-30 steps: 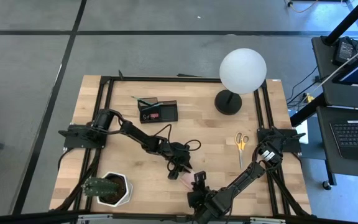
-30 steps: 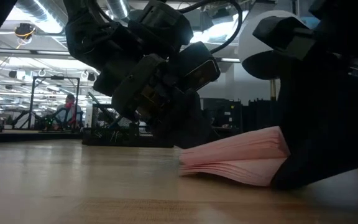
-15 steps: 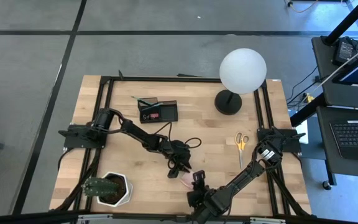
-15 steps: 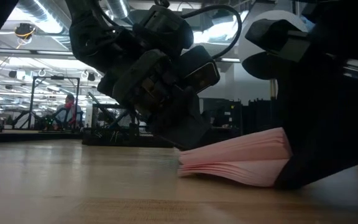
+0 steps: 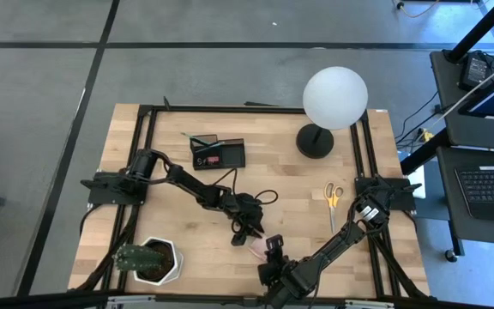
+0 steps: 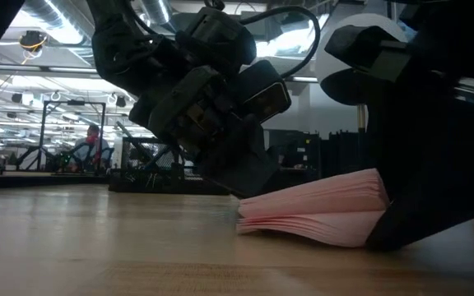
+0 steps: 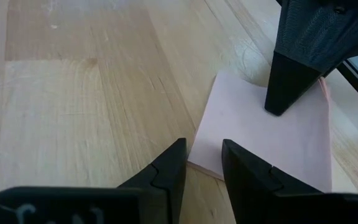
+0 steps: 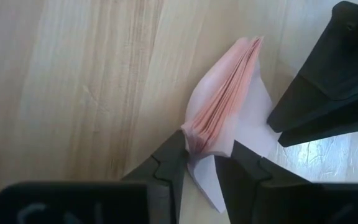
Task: Pick and place office supplies into organizer
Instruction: Put the pink sticky notes into the desk organizer
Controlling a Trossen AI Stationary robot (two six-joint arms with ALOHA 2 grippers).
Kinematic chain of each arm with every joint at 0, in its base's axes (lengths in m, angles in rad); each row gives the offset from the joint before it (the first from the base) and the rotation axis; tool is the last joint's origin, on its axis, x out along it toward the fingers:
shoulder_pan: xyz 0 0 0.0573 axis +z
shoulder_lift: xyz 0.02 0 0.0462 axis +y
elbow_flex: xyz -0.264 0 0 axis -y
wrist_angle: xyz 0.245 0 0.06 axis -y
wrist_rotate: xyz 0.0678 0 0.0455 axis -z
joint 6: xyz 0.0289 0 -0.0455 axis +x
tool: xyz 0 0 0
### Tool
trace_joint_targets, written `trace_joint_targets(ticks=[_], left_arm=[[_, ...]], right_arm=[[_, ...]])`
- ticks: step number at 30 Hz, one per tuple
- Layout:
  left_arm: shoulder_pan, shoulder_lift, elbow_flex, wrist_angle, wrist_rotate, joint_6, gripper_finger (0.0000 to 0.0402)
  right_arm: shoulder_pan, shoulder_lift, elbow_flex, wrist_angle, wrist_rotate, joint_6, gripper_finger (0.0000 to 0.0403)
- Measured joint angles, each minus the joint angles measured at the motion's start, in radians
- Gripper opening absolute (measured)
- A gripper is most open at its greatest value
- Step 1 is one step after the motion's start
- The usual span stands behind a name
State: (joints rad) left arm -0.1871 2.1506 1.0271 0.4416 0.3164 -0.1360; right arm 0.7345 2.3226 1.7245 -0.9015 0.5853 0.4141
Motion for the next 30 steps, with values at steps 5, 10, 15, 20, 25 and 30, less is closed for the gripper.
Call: trace_joint_targets(ticks=[5,10,15,20,25,30], left_arm=[[0.0,0.0,0.0,0.0,0.0,0.002,0.0097],[0.0,0.0,0.0,0.0,-0.001,0.007,0.0097],[0.0,0.0,0.0,0.0,-0.001,0.008,0.0097],[0.0,0.0,0.0,0.0,-0.001,0.008,0.0097],[0.0,0.0,0.0,0.0,-0.001,0.008,0.0097],[0.0,0.0,0.0,0.0,-0.001,0.008,0.0097]], right_arm=[[0.0,0.0,0.001,-0.009,-0.005,-0.005,0.0088],[0.0,0.0,0.001,-0.014,-0.01,-0.005,0.0088],[-0.009,0.0,0.002,-0.017,-0.011,0.014,0.0088],[-0.011,0.0,0.002,-0.017,-0.012,0.026,0.0088],[-0.011,0.0,0.001,-0.017,-0.011,0.054,0.0088],[-0.012,0.002,0.013,-0.029,-0.017,0.051,0.0089]])
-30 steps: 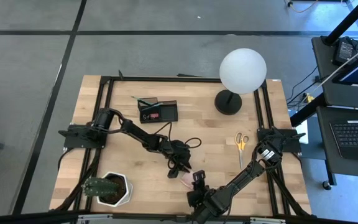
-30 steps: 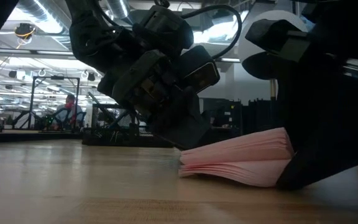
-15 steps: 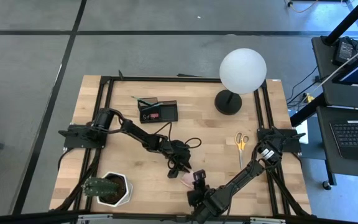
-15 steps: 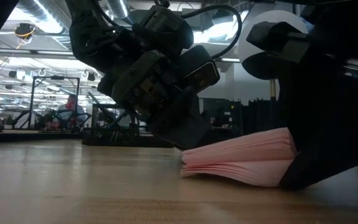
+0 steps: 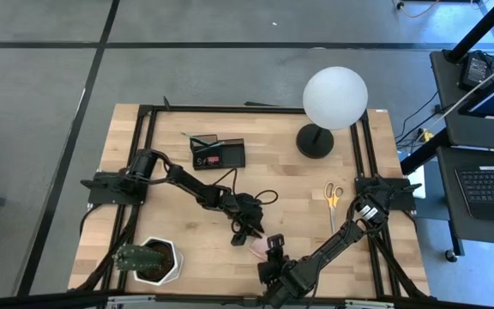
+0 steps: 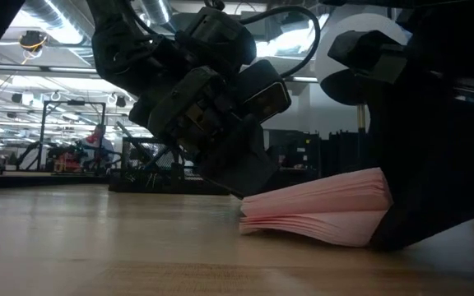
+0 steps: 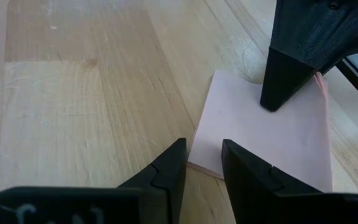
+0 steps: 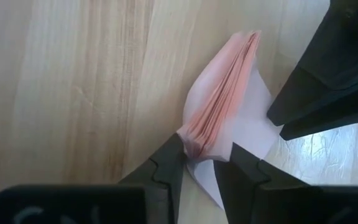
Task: Pick and place office supplies into organizer
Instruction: Put the pink sticky notes into the desk organizer
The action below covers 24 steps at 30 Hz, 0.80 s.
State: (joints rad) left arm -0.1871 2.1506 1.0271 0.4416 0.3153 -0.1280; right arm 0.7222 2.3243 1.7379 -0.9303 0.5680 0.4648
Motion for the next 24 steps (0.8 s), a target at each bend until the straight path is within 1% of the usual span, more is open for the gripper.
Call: trace_joint_targets(ticks=[6,10,12,14,16,21,24], left_arm=[[0.0,0.0,0.0,0.0,0.001,0.0,0.0097],[0.0,0.0,0.0,0.0,0.002,0.0,0.0097],[0.0,0.0,0.0,0.0,0.002,0.0,0.0097],[0.0,0.0,0.0,0.0,0.002,0.0,0.0097],[0.0,0.0,0.0,0.0,0.003,0.0,0.0097],[0.0,0.0,0.0,0.0,0.005,0.0,0.0097],[0.0,0.0,0.0,0.0,0.005,0.0,0.0097]], right_arm=[[-0.011,0.004,0.048,-0.085,-0.02,-0.004,0.0089],[-0.02,0.004,0.05,-0.074,-0.02,0.003,0.0089],[-0.026,0.004,0.043,-0.044,-0.032,0.009,0.0098],[-0.032,0.001,0.031,-0.025,-0.049,0.031,0.0118],[-0.039,-0.003,0.025,-0.022,-0.068,0.031,0.0148],[-0.041,-0.004,0.024,-0.031,-0.066,0.023,0.022],[-0.034,-0.005,0.025,-0.035,-0.067,-0.05,0.0244]])
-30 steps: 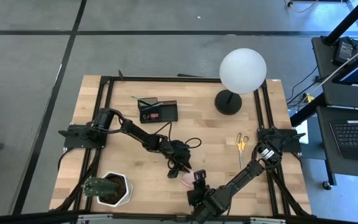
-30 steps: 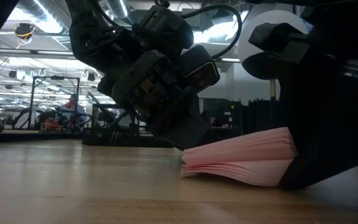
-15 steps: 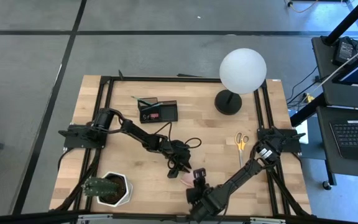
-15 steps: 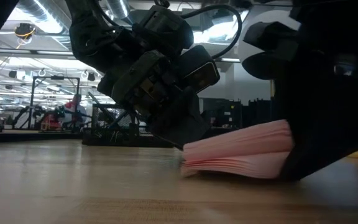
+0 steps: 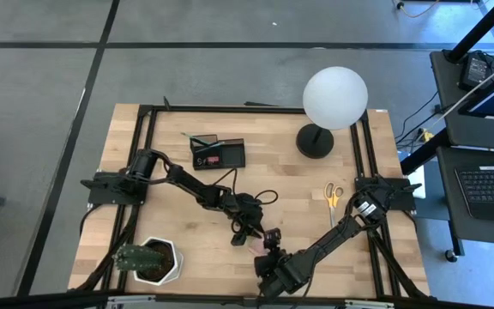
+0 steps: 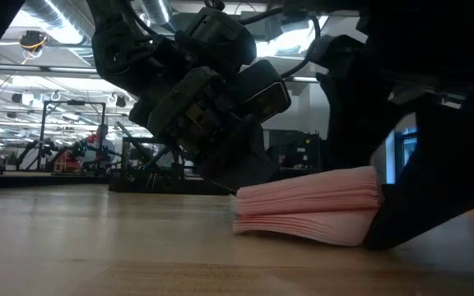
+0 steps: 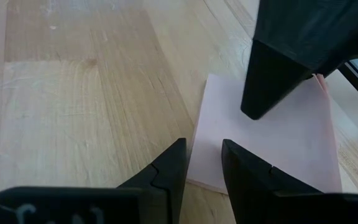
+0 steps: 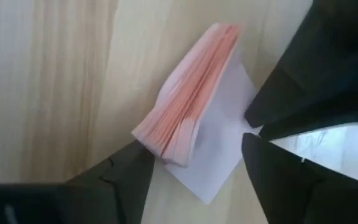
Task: Pick and place office supplies into organizer
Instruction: Put the pink sticky notes into the desk organizer
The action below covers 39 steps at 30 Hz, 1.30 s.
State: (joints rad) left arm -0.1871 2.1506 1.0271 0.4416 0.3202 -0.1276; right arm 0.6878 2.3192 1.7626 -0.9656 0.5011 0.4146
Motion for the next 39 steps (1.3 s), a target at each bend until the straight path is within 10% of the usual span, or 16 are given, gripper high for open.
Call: trace_joint_targets(ticks=[39], left_arm=[[0.0,0.0,0.0,-0.003,0.019,0.003,0.0097]], right_arm=[[0.021,0.004,0.01,-0.066,-0.019,-0.231,0.0249]])
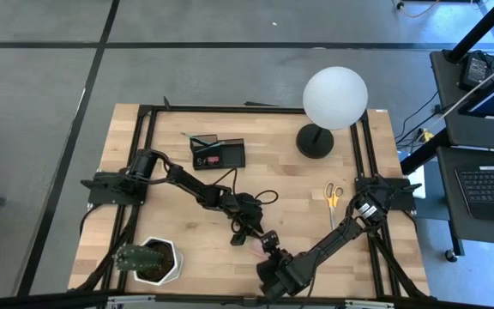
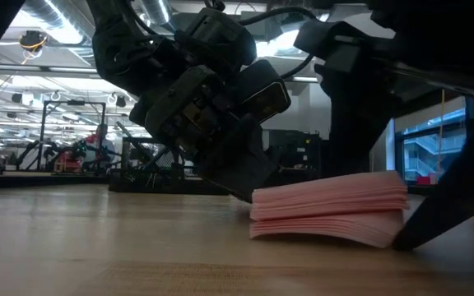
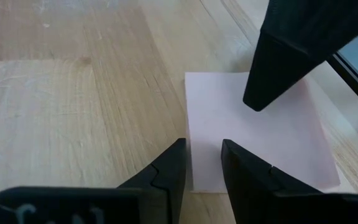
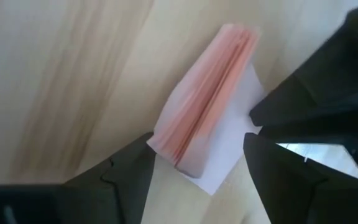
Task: Pick and place office supplies into organizer
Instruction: Put the pink sticky notes into the desk organizer
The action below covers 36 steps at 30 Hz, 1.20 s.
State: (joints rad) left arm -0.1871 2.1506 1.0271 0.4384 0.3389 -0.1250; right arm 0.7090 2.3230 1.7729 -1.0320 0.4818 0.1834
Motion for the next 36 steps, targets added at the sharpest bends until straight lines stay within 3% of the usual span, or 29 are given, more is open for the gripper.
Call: trace_joint_targets(ticks=[12,24,30,36], left_arm=[[0.0,0.0,0.0,-0.004,0.0,0.016,0.0097],[0.0,0.0,0.0,-0.004,0.0,0.015,0.0097],[0.0,0.0,0.0,-0.004,0.0,0.015,0.0097],[0.0,0.0,0.0,-0.004,-0.001,0.015,0.0097]], right_arm=[[0.002,0.0,-0.002,-0.037,0.033,-0.137,0.0244],[-0.023,0.001,-0.004,0.0,0.079,-0.118,0.02],[-0.032,0.006,-0.006,0.053,0.169,-0.113,0.019],[-0.032,0.006,-0.006,0.069,0.177,-0.104,0.0185]])
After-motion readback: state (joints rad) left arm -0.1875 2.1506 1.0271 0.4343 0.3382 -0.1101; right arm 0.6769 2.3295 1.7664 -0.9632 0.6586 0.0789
